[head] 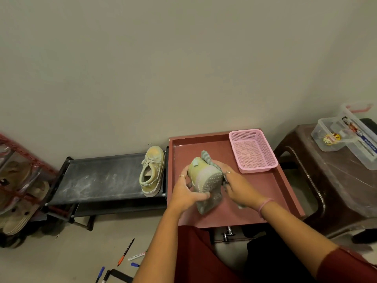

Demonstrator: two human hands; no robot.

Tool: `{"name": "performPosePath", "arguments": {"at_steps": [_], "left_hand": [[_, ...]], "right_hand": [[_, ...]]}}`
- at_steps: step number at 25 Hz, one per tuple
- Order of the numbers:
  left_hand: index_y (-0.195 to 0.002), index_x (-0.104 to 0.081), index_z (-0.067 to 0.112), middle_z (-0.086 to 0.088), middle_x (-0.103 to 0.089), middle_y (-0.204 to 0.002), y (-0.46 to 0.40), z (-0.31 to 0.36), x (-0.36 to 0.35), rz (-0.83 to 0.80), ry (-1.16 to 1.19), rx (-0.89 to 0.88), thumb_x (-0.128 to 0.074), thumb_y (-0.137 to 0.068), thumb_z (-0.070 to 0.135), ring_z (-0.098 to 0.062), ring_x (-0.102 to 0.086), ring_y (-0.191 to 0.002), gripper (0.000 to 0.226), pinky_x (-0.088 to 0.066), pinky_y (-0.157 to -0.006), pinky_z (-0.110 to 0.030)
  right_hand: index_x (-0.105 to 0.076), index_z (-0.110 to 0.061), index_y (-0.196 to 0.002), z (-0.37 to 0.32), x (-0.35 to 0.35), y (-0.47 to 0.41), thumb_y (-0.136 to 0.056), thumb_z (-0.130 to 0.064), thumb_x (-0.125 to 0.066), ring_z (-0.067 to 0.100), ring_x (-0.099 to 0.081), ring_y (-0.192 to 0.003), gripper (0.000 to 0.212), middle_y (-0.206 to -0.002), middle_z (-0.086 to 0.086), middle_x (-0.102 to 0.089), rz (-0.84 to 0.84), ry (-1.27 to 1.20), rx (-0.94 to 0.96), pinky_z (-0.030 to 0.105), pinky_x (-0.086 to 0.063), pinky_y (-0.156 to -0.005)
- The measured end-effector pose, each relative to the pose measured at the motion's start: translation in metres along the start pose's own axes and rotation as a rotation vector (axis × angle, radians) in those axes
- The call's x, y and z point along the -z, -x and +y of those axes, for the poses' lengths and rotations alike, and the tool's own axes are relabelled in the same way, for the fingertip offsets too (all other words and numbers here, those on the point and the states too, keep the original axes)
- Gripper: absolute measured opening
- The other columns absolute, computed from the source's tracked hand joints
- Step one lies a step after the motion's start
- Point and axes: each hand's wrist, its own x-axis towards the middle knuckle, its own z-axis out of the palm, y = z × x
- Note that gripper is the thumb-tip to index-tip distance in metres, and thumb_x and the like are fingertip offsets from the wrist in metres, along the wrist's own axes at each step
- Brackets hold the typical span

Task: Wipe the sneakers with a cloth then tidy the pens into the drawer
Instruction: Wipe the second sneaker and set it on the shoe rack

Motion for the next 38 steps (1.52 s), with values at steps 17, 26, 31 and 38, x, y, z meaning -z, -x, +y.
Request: {"name": "performPosePath", "arguments": {"at_steps": [17,26,31,38], "left_hand": [[-0.118,-0.051,0.014,0.004,-0.065,-0.098,0.0,0.019,-0.016,0.026,-0.029,-0.015,-0.075,-0.065,-0.012,-0.011,-0.065,-0.085,0.064,-0.051,-0.062,-0.014],[-0.12,-0.036,0.035,0.022,-0.049,-0.108,0.011,0.014,-0.006,0.033,0.01,-0.044,-0.08,-0.063,-0.013,-0.004,-0.059,-0.098,0.087,-0.056,-0.079,-0.022],[-0.124,-0.04,0.028,0.015,-0.058,-0.108,0.006,0.011,-0.005,0.035,-0.027,-0.03,-0.081,-0.061,-0.013,-0.013,-0.064,-0.1,0.086,-0.057,-0.082,-0.026],[-0.105,-0.062,0.01,0.003,-0.069,-0.087,0.003,0.01,-0.015,0.058,-0.073,-0.024,-0.072,-0.065,-0.016,0.0,-0.067,-0.075,0.048,-0.051,-0.063,-0.015]], "right_hand": [[-0.049,-0.027,-0.132,0.0,0.001,-0.013,-0.091,-0.016,-0.044,0.024,-0.047,-0.122,0.043,-0.136,-0.008,-0.053,0.131,0.763,0.447,0.04,-0.043,-0.093],[-0.035,-0.036,-0.137,0.017,-0.027,0.007,-0.081,0.016,-0.041,0.007,-0.035,-0.135,0.077,-0.143,-0.007,-0.041,0.046,-0.247,-0.186,0.032,-0.025,-0.116],[-0.049,-0.02,-0.135,-0.029,0.007,-0.014,-0.081,0.014,-0.04,0.011,-0.042,-0.129,0.064,-0.139,-0.002,-0.048,0.097,-0.043,-0.031,0.03,-0.032,-0.113],[-0.064,-0.029,-0.119,-0.021,-0.003,-0.009,-0.084,-0.017,-0.034,0.027,-0.053,-0.124,0.048,-0.128,-0.009,-0.06,-0.028,0.928,0.537,0.048,-0.049,-0.093]]}}
